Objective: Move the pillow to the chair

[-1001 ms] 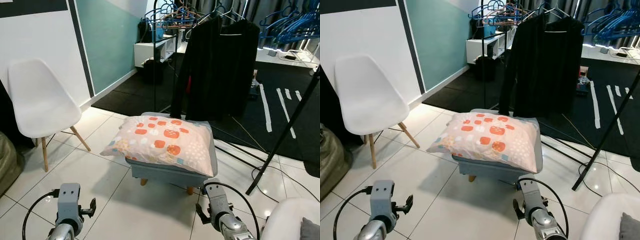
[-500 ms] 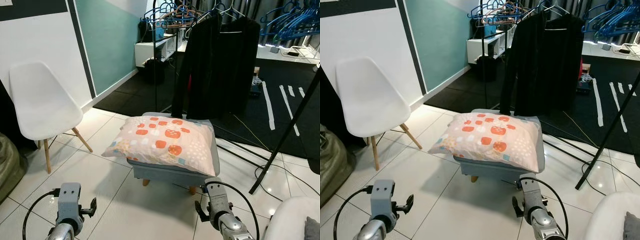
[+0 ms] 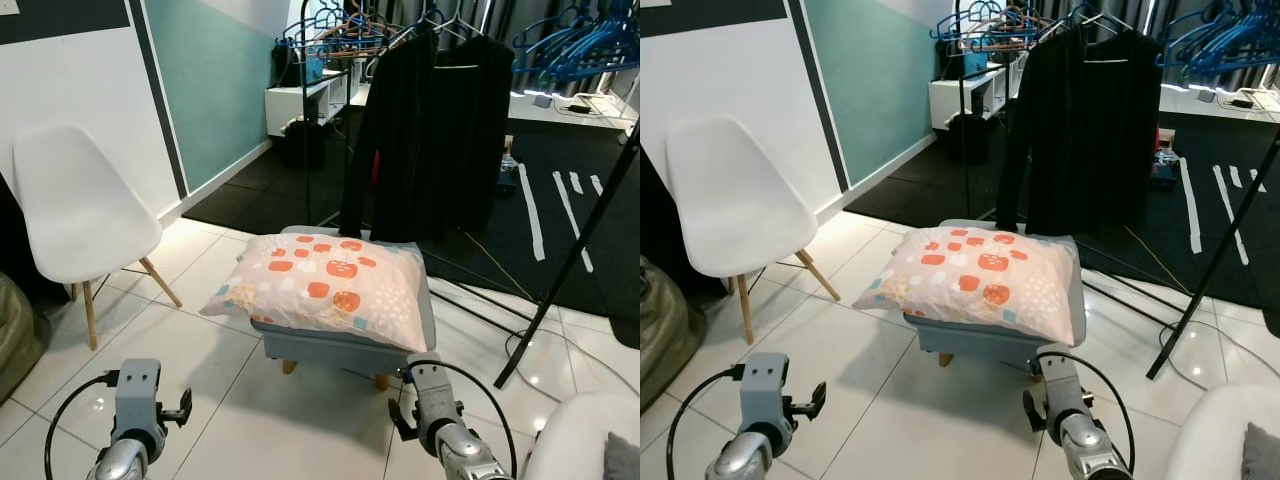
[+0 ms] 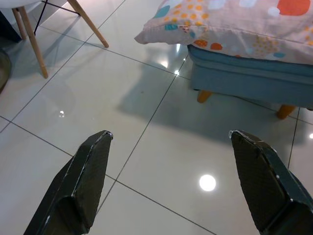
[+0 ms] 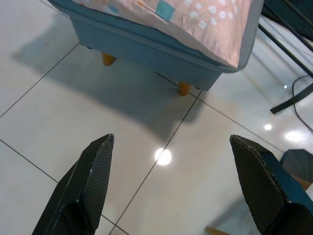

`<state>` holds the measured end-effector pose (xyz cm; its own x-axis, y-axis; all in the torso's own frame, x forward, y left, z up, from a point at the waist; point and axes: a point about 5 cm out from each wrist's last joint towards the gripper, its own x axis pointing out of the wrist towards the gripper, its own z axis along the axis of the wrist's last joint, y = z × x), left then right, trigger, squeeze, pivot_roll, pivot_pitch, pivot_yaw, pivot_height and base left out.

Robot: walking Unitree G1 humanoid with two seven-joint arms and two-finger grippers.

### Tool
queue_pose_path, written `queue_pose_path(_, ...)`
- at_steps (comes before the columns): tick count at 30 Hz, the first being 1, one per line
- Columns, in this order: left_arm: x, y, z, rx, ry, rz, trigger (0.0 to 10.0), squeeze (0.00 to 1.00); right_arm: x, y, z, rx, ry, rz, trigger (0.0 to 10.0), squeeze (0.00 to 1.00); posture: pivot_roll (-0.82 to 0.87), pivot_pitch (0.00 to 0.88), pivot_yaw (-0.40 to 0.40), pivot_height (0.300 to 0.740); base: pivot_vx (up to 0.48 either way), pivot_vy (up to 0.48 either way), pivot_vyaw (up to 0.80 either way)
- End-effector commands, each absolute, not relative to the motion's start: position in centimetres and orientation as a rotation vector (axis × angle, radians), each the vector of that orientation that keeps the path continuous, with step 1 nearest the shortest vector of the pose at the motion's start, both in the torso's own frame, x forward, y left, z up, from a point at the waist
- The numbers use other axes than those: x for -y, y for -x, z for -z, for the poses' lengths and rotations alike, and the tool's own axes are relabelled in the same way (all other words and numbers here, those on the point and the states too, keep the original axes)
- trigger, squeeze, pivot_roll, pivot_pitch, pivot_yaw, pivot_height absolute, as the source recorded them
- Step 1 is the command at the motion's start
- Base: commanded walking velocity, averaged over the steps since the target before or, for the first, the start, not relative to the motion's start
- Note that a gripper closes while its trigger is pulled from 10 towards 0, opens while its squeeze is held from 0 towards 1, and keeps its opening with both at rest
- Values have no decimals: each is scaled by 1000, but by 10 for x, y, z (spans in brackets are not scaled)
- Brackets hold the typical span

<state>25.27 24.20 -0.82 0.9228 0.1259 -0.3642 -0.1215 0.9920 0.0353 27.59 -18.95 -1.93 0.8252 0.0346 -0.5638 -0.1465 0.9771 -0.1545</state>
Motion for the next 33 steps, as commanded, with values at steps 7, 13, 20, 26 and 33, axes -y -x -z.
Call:
queue_pose_path(7, -252, -250, 5, -340, -26, -187, 10000, 0, 189, -275, 21, -624, 183, -142, 10000, 0, -147, 0, -142, 740, 0, 0, 0)
queue_pose_path(13, -251, -244, 8, -344, -44, -197, 10000, 0, 191, -271, 24, -640, 216, -163, 10000, 0, -134, 0, -115, 740, 0, 0, 77)
queue_pose_path(20, -249, -240, 11, -373, -115, -176, 10000, 0, 254, -280, -7, -544, 192, -128, 10000, 0, -152, 1, -73, 740, 0, -343, 206)
queue_pose_path(26, -250, -239, 10, -358, -104, -177, 10000, 0, 254, -282, -10, -523, 184, -110, 10000, 0, -160, 18, -61, 740, 0, -160, 0)
queue_pose_path(33, -249, -240, 10, -363, -108, -157, 10000, 0, 254, -283, -11, -525, 194, -116, 10000, 0, -163, 18, -63, 740, 0, 0, 0)
